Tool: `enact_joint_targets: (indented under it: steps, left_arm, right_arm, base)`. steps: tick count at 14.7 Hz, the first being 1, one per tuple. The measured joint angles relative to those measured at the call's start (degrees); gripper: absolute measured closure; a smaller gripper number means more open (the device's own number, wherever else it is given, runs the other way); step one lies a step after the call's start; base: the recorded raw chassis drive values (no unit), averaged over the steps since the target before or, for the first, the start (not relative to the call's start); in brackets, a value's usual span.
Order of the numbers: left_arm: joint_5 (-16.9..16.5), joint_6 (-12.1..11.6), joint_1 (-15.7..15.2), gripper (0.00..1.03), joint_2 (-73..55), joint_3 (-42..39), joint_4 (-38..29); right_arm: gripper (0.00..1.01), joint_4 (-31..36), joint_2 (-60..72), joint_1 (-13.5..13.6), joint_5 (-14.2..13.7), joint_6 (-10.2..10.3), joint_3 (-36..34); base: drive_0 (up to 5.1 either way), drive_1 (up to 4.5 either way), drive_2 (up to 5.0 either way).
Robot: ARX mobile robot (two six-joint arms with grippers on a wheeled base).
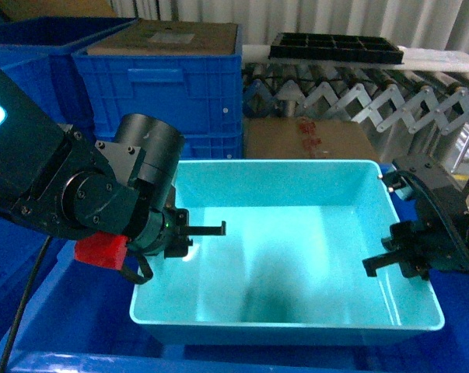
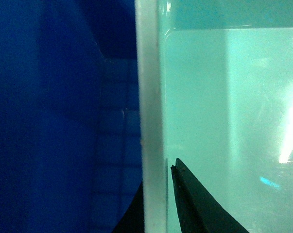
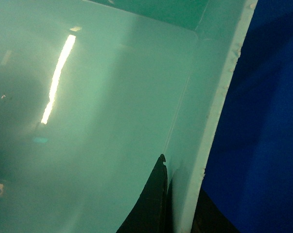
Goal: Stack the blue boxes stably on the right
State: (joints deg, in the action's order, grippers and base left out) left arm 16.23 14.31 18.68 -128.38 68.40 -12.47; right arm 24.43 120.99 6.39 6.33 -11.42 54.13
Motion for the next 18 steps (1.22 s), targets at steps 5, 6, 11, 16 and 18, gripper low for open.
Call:
enact_joint_targets:
  steps: [5,6,11,16,18]
  left_arm:
    - [0.4,-0.9,-0.4,0.95,-1.2,1.9,1.8]
    - [0.5,-1.0,-0.4,0.95,-1.3,2.2,2.1]
    - [1.4,-1.1,0.3,0.95,-2.7,5.4,5.2]
    - [5.8,-2.5,0.5,0.71,-3.7,6.1,6.4]
    - [5.6,-2.3,0.5,0.55,-3.7,5.9,6.3]
  right_arm:
    - [0.98,-1.3,2.6,0.5,0.0,0.1,2.8]
    - [0.98,-1.3,2.6,0.5,-0.1,0.3,2.8]
    - [0.98,-1.9,3.5,0.2,0.2,0.9,3.8]
    - [0.48,-3.8,3.8,-0.1,3.8,-8.9,4.1]
    - [0.32,-3.7,3.8,0.0,4.4,-9.3,4.1]
  base:
    - [0.0,0.00,0.0]
    - [0.0,0.00,0.0]
    - [0.0,0.00,0.0]
    - [0.0,0.00,0.0]
    - [0.0,0.00,0.0]
